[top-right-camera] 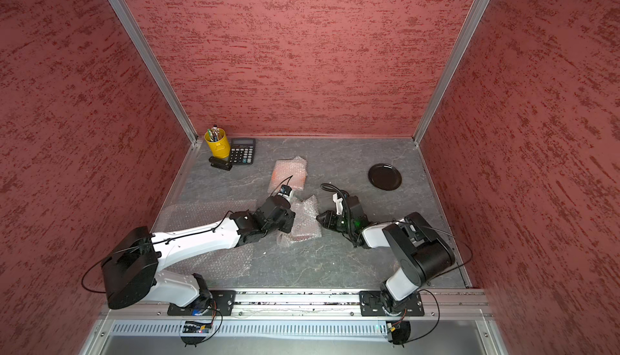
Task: Unpack dinner plates from bubble wrap
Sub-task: Unwrap the bubble wrap at the center of the board.
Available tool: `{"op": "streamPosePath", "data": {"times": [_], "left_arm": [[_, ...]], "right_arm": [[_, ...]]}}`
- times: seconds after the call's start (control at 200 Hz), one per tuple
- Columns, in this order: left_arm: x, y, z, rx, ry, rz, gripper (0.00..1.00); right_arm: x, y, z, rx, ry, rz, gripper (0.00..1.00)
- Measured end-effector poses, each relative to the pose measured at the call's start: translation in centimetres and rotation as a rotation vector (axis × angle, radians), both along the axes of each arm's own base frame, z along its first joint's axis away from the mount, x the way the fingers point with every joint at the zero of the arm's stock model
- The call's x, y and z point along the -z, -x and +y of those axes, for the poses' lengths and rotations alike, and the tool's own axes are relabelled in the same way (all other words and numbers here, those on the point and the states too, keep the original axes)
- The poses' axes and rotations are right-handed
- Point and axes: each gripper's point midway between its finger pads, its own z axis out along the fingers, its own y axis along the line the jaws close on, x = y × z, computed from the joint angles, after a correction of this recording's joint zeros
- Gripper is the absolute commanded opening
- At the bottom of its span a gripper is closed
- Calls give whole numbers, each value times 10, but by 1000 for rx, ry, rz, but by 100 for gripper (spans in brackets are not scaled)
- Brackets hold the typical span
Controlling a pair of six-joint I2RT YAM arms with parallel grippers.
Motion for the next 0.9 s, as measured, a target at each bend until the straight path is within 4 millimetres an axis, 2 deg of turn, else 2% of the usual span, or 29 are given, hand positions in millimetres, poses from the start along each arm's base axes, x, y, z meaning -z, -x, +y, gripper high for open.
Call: {"op": "streamPosePath", "data": {"times": [0.195, 0.406, 0.596, 0.757, 0.842, 0.902], "left_arm": [[-4, 4, 23, -138, 92, 16, 0], [8, 10, 39, -257, 149, 63, 0], [25, 18, 57, -348, 185, 105, 0], [29, 21, 66, -394, 215, 118, 0], [32, 23, 71, -414, 224, 125, 4], [34, 24, 73, -427, 231, 130, 11]], "right_arm": [[-30, -16, -1, -7, 57, -110, 46], [-48, -29, 12, -58, 78, -181, 45], [-47, -33, 39, -141, 95, -196, 44], [-34, -30, 56, -194, 113, -175, 43], [-25, -27, 61, -216, 126, -152, 43], [-18, -25, 64, -232, 137, -137, 43]]}}
